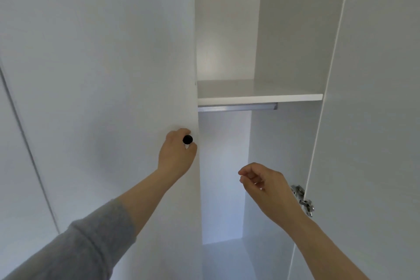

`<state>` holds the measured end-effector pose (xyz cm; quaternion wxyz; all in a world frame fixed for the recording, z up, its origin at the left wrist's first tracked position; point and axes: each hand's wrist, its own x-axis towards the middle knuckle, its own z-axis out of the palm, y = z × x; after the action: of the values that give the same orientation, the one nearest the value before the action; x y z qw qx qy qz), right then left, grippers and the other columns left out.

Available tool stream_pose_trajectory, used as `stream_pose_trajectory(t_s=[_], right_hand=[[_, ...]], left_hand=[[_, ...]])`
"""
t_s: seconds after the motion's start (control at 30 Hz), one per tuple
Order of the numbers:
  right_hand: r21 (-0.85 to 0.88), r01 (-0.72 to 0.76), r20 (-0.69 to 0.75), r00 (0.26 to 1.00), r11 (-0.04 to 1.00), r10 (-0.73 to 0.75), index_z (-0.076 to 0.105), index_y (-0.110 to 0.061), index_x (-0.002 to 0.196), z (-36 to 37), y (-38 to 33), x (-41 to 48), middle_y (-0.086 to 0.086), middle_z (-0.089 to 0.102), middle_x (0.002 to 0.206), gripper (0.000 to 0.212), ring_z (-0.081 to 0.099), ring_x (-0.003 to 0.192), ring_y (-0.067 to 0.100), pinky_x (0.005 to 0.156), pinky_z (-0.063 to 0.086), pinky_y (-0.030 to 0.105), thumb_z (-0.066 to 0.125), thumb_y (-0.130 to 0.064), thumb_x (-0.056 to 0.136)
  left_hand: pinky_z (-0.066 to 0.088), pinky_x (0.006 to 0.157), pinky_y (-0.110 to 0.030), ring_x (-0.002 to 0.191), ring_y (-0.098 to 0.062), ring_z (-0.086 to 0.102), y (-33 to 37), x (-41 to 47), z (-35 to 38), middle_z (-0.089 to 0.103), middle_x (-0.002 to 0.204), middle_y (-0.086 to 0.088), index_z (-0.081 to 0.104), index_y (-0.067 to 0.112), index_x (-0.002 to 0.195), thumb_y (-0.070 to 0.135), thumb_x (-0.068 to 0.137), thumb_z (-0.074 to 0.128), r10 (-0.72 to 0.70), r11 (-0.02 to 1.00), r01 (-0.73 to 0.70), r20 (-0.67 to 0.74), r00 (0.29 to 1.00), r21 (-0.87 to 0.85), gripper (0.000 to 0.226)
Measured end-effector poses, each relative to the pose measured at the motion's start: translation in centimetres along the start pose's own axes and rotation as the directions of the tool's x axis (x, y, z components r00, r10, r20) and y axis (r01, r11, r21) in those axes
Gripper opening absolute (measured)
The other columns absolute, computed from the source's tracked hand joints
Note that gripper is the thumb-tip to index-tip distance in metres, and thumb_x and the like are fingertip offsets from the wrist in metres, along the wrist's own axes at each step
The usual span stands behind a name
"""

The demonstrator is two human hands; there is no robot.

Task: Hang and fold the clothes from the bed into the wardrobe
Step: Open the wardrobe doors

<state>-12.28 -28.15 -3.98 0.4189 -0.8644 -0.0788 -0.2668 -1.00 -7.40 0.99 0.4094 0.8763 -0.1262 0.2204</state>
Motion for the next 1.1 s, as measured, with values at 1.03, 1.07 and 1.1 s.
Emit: stream_pose_trajectory(t_s=[1.03,1.07,1.1], right_hand=[[0.5,0.089,0.224,0.948,0.861,-0.228,0.06,0.003,0.094,2.1,-12.8,7.6,0.016,0.054,0.079,0.038,0.052,0.079,0.022,0.09,0.047,0.062,0.052,-0.033,0.099],[0.501,0.081,0.21,0.954,0.862,-0.212,0.059,0.006,0.093,2.2,-12.8,7.6,0.022,0.055,0.078,0.039,0.053,0.078,0.025,0.088,0.047,0.064,0.053,-0.032,0.099],[0.502,0.075,0.197,0.96,0.862,-0.198,0.06,0.006,0.094,2.2,-12.8,7.6,0.028,0.059,0.083,0.037,0.057,0.079,0.028,0.088,0.048,0.063,0.054,-0.03,0.099]], left_hand=[[0.048,0.068,-0.021,0.064,-0.014,0.055,2.4,-13.0,-4.6,0.05,0.106,0.017,0.059,0.027,0.107,0.014,0.091,0.055,0.09,0.994,-0.075,-0.201,0.975,0.083,0.021],[0.049,0.07,-0.022,0.067,-0.012,0.056,2.4,-13.0,-4.7,0.05,0.107,0.016,0.059,0.027,0.109,0.015,0.091,0.054,0.084,0.995,-0.072,-0.191,0.978,0.069,0.022],[0.049,0.072,-0.02,0.072,-0.009,0.057,2.4,-13.1,-4.7,0.049,0.109,0.016,0.058,0.028,0.112,0.015,0.092,0.054,0.081,0.996,-0.074,-0.181,0.98,0.044,0.024]])
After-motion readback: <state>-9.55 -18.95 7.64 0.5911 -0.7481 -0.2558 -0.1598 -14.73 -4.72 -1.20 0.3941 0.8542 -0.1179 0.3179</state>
